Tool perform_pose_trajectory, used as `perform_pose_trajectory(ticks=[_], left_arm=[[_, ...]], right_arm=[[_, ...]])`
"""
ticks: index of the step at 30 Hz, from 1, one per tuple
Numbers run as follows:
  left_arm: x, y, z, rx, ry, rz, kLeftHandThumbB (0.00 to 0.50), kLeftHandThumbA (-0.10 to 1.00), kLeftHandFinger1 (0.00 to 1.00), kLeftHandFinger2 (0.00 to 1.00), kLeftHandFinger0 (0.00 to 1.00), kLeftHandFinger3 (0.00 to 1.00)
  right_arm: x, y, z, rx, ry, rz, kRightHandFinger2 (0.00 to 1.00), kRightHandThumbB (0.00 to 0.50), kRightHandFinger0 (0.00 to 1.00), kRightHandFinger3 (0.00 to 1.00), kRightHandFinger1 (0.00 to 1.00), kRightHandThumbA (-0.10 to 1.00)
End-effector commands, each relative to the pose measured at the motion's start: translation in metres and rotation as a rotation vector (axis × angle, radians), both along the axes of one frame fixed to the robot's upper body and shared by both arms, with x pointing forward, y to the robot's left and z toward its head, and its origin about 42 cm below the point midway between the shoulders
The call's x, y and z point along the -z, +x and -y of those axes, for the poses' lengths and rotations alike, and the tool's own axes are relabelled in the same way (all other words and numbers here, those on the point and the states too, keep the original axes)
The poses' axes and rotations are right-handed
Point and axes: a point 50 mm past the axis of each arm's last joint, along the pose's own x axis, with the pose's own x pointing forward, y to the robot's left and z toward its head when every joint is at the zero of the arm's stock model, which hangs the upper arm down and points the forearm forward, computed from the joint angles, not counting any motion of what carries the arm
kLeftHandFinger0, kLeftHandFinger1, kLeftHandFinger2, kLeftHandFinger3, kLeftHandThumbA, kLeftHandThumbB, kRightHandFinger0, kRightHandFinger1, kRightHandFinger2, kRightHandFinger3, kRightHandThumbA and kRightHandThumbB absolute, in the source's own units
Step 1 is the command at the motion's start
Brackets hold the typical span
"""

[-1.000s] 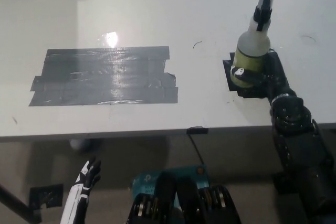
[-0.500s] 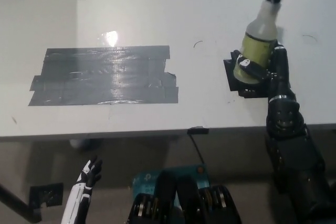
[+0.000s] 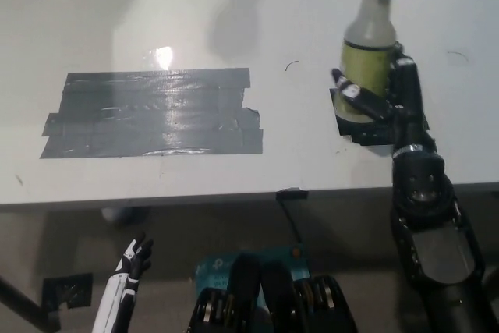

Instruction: A spray bottle is kept on the black marked spot on the table infront of the robot and the robot extends its right arm to pick it up and hands it to a person

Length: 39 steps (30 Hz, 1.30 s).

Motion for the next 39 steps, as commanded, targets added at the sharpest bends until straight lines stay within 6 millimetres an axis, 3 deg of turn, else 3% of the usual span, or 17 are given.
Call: perform_pose_trajectory(ticks=[1,4,9,12,16,23,26,33,35,36,39], left_arm=[[-0.009,-0.001,-0.002,0.003,0.036,0.054,0.353,1.0,1.0,1.0,1.0,1.0],[-0.01,0.0,-0.002,0.005,0.047,0.062,0.338,1.0,1.0,1.0,1.0,1.0],[-0.011,0.0,-0.003,0.005,0.056,0.056,0.353,1.0,1.0,1.0,1.0,1.0],[-0.01,0.0,-0.003,0.018,0.073,0.063,0.337,1.0,1.0,1.0,1.0,1.0],[-0.011,0.0,-0.003,0.024,0.091,0.06,0.344,1.0,1.0,1.0,1.0,1.0],[-0.012,0.0,-0.003,0.032,0.121,0.062,0.329,1.0,1.0,1.0,1.0,1.0],[-0.013,0.0,-0.004,0.036,0.128,0.061,0.318,1.0,1.0,1.0,1.0,1.0],[-0.014,0.002,-0.005,0.044,0.138,0.049,0.323,1.0,1.0,1.0,1.0,1.0],[-0.013,0.002,-0.005,0.048,0.137,0.052,0.321,1.0,1.0,1.0,1.0,1.0],[-0.013,0.002,-0.005,0.05,0.142,0.05,0.327,1.0,1.0,1.0,1.0,1.0],[-0.013,0.002,-0.006,0.055,0.149,0.044,0.322,1.0,1.0,1.0,1.0,1.0]], right_arm=[[-0.063,0.01,-0.048,-0.163,0.007,0.053,0.91,0.144,0.05,0.93,0.52,-0.1],[-0.054,0.018,-0.065,-0.183,-0.01,-0.002,0.91,0.152,0.04,0.92,0.53,-0.1],[-0.035,0.026,-0.088,-0.209,0.012,-0.074,0.89,0.118,0.0,0.91,0.49,-0.1],[-0.02,0.028,-0.102,-0.217,0.019,-0.121,0.85,0.13,0.0,0.88,0.49,-0.1],[-0.007,0.028,-0.11,-0.216,0.016,-0.162,0.91,0.123,0.0,0.92,0.53,-0.1],[0.011,0.032,-0.11,-0.195,0.036,-0.206,0.9,0.145,0.01,0.91,0.54,-0.1],[0.009,0.032,-0.106,-0.182,0.045,-0.204,0.89,0.129,0.04,0.91,0.57,-0.1],[-0.011,0.033,-0.099,-0.15,0.12,-0.093,0.81,0.096,0.01,0.83,0.53,-0.1],[-0.018,0.032,-0.096,-0.129,0.137,-0.06,0.77,0.066,0.0,0.81,0.46,-0.1],[-0.024,0.031,-0.094,-0.121,0.152,-0.029,0.79,0.085,0.0,0.85,0.46,-0.1],[-0.041,0.029,-0.089,-0.089,0.2,0.035,0.8,0.072,0.0,0.89,0.43,-0.1]])
